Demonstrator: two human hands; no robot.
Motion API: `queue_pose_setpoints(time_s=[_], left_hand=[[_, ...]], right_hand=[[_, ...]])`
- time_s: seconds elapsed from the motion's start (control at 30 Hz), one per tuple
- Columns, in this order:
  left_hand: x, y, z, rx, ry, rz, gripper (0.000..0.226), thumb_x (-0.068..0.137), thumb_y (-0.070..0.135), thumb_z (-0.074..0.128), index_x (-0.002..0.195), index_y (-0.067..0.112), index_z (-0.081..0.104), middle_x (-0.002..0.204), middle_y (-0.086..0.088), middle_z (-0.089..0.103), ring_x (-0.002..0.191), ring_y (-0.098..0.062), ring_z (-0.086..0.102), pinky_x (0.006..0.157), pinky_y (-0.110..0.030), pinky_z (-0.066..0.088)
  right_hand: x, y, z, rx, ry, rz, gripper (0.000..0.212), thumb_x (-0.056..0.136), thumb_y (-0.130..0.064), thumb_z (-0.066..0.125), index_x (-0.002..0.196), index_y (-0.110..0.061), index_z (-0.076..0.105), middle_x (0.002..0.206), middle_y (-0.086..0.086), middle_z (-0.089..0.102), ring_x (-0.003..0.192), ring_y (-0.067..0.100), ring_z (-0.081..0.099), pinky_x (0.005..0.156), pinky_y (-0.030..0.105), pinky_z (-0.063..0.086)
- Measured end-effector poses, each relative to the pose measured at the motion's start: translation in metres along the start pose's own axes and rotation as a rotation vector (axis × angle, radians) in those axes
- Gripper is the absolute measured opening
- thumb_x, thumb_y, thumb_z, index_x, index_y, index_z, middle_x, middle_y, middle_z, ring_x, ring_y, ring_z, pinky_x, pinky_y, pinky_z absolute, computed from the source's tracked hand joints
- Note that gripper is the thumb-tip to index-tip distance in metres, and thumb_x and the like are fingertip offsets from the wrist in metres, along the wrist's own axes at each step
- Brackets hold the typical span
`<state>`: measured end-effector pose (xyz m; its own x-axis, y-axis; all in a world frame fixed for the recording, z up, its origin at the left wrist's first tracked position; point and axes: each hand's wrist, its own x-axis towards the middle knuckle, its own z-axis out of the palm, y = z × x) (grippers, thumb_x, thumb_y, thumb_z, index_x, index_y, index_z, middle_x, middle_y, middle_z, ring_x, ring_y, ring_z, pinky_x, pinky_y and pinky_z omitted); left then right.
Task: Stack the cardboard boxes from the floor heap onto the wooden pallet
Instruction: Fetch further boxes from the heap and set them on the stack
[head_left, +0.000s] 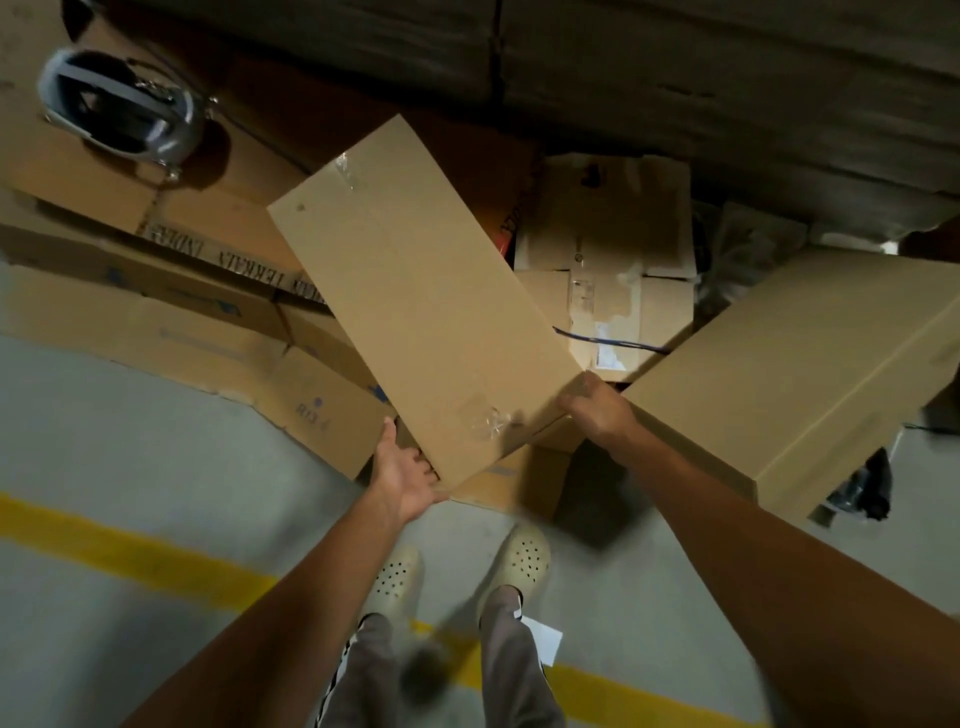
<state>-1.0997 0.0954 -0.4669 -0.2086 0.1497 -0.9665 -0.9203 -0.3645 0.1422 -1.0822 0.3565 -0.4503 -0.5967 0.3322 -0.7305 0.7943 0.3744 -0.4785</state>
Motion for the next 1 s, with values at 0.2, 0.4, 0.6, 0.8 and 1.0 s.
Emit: queue_pose_setpoints(time_s=[0.2, 0.4, 0.6, 0.8, 1.0], left_hand=[[-0.040, 0.028, -0.010, 0.121, 0.122, 0.138, 0.088, 0.094, 0.074, 0.031, 0.154, 0.009, 0.034, 0.158, -0.018, 0.033, 0.144, -0.036, 0.033, 0.109, -0.058, 0.028], [-0.126, 0.069, -0.019, 0.168, 0.121, 0.428, 0.028, 0.102, 0.037, 0.044, 0.114, 0.019, 0.062, 0.120, 0.000, 0.063, 0.110, -0.017, 0.055, 0.114, -0.051, 0.026], [-0.198, 0.118, -0.030, 0.268, -0.003, 0.724, 0.034, 0.101, 0.020, 0.045, 0.131, 0.021, 0.062, 0.129, 0.005, 0.066, 0.126, -0.012, 0.053, 0.115, -0.049, 0.028], [-0.291, 0.151, -0.007, 0.403, -0.204, 0.901, 0.052, 0.095, 0.020, 0.059, 0.147, 0.017, 0.048, 0.144, -0.003, 0.055, 0.129, -0.019, 0.052, 0.090, -0.032, 0.045], [-0.370, 0.154, 0.006, 0.666, -0.452, 0.940, 0.048, 0.102, 0.021, 0.050, 0.149, 0.024, 0.045, 0.135, 0.004, 0.059, 0.111, -0.013, 0.065, 0.078, -0.030, 0.053]], right_hand=[[-0.020, -0.033, 0.003, 0.012, 0.045, 0.007, 0.053, 0.083, -0.040, 0.069, 0.125, -0.011, 0.055, 0.125, 0.014, 0.058, 0.113, 0.032, 0.057, 0.097, 0.047, 0.051], [-0.077, -0.096, 0.000, 0.231, 0.114, -0.088, 0.066, 0.090, -0.026, 0.068, 0.147, -0.027, 0.036, 0.141, 0.008, 0.048, 0.121, 0.030, 0.053, 0.090, 0.045, 0.056], [-0.147, -0.155, -0.012, 0.518, 0.151, -0.218, 0.067, 0.092, -0.014, 0.066, 0.146, -0.034, 0.032, 0.130, -0.001, 0.052, 0.117, 0.024, 0.053, 0.087, 0.038, 0.049], [-0.242, -0.180, -0.025, 0.518, 0.399, -0.309, 0.067, 0.093, -0.043, 0.065, 0.151, -0.031, 0.033, 0.133, -0.003, 0.055, 0.121, 0.022, 0.054, 0.103, 0.049, 0.046], [-0.349, -0.158, -0.033, 0.589, 0.435, -0.282, 0.072, 0.087, -0.050, 0.068, 0.150, -0.033, 0.036, 0.135, -0.002, 0.057, 0.119, 0.023, 0.058, 0.097, 0.054, 0.052]])
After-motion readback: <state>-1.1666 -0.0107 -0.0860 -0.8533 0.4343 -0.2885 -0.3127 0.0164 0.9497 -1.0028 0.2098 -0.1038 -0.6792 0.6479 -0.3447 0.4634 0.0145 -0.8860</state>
